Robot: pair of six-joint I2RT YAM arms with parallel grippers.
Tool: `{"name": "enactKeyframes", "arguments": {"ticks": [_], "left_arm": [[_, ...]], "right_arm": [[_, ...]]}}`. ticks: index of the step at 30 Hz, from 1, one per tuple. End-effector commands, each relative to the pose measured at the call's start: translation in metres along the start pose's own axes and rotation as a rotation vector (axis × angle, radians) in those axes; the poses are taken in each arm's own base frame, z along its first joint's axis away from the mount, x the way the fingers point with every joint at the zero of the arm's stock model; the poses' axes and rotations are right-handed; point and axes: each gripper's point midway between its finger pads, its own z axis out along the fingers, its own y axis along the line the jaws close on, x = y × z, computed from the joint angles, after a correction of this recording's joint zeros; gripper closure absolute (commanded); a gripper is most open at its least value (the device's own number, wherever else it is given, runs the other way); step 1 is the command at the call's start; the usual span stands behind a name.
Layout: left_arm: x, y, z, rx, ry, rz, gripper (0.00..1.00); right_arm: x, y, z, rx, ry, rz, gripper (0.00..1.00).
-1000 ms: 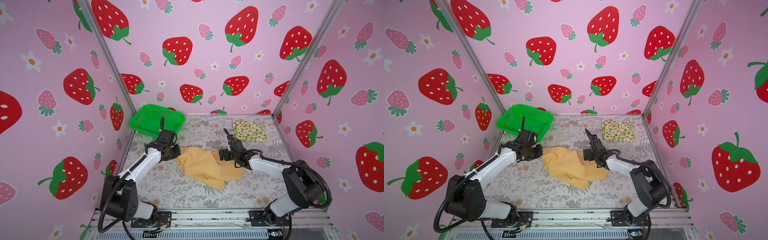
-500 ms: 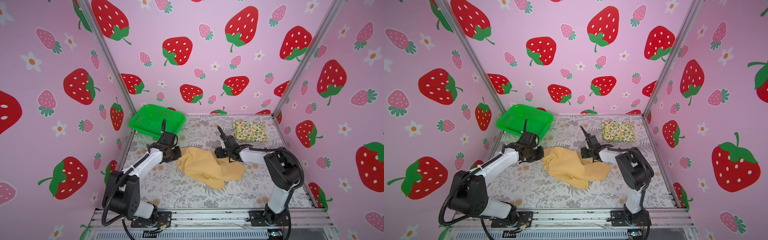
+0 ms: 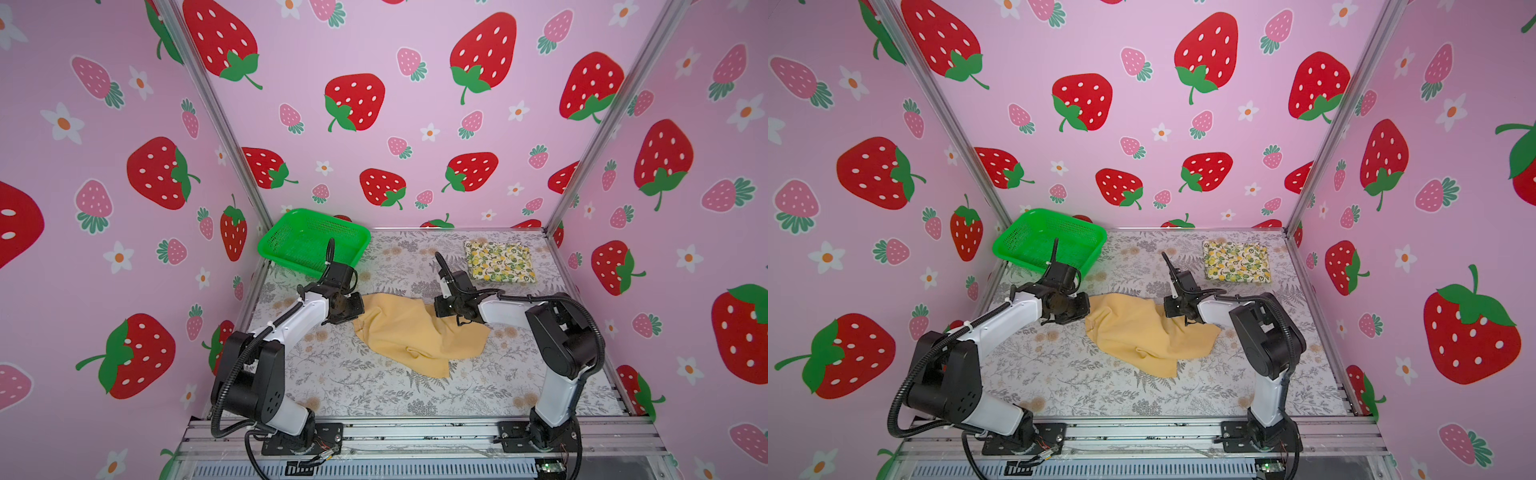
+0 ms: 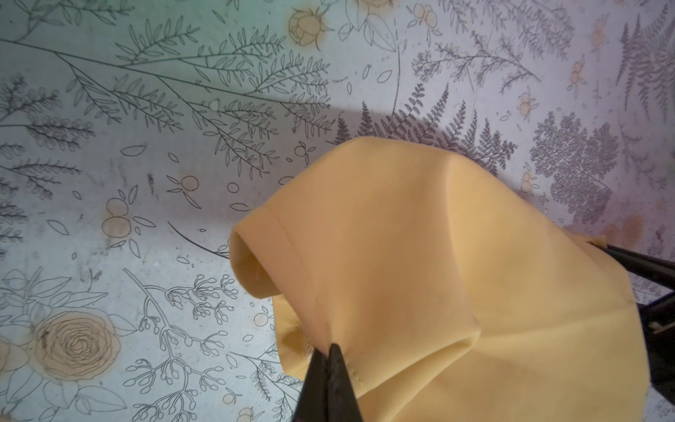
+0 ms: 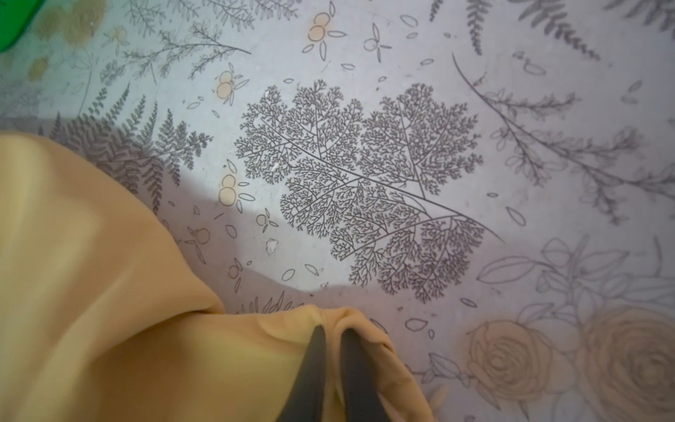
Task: Fold and stack skirts
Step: Flatten out the skirt at the center of the table.
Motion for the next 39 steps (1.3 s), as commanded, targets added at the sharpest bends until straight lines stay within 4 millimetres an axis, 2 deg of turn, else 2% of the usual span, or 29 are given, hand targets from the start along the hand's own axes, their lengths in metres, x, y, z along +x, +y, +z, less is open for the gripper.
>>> {"name": "enactKeyframes", "arguments": {"ticks": [1, 5, 9, 15, 20, 23, 26, 28, 31, 34, 39], "left_arm": [[-0.024, -0.013, -0.011, 0.028, -0.041, 0.012, 1.0], [-0.055, -0.028, -0.028, 0.049, -0.079, 0.017, 1.0], [-0.094, -0.048, -0.058, 0.078, -0.147, 0.022, 1.0], [-0.147, -0.074, -0.105, 0.1, -0.249, 0.043, 1.0], [-0.185, -0.095, -0.148, 0.137, -0.346, 0.069, 1.0], [-0.197, -0.107, -0.179, 0.177, -0.416, 0.087, 1.0], [-0.191, -0.11, -0.197, 0.201, -0.449, 0.097, 1.0], [-0.179, -0.107, -0.196, 0.217, -0.445, 0.097, 1.0], [-0.154, -0.094, -0.18, 0.222, -0.43, 0.077, 1.0], [-0.12, -0.084, -0.163, 0.249, -0.387, 0.071, 1.0], [-0.064, -0.069, -0.141, 0.249, -0.333, 0.074, 1.0]], "right_arm": [[-0.02, 0.002, -0.007, -0.013, -0.032, 0.008, 0.94], [-0.064, 0.0, -0.026, -0.011, -0.115, 0.015, 0.98], [-0.116, -0.011, -0.053, 0.001, -0.212, 0.03, 1.0], [-0.178, -0.029, -0.095, 0.022, -0.343, 0.049, 1.0], [-0.216, -0.029, -0.127, 0.042, -0.441, 0.024, 1.0], [-0.228, -0.028, -0.149, 0.048, -0.519, 0.007, 1.0], [-0.219, -0.032, -0.159, 0.068, -0.55, -0.004, 1.0], [-0.205, -0.035, -0.156, 0.077, -0.544, -0.004, 1.0], [-0.18, -0.041, -0.147, 0.081, -0.507, -0.001, 0.99], [-0.154, -0.046, -0.139, 0.088, -0.469, 0.016, 0.99], [-0.102, -0.067, -0.126, 0.155, -0.407, 0.06, 0.99]]}}
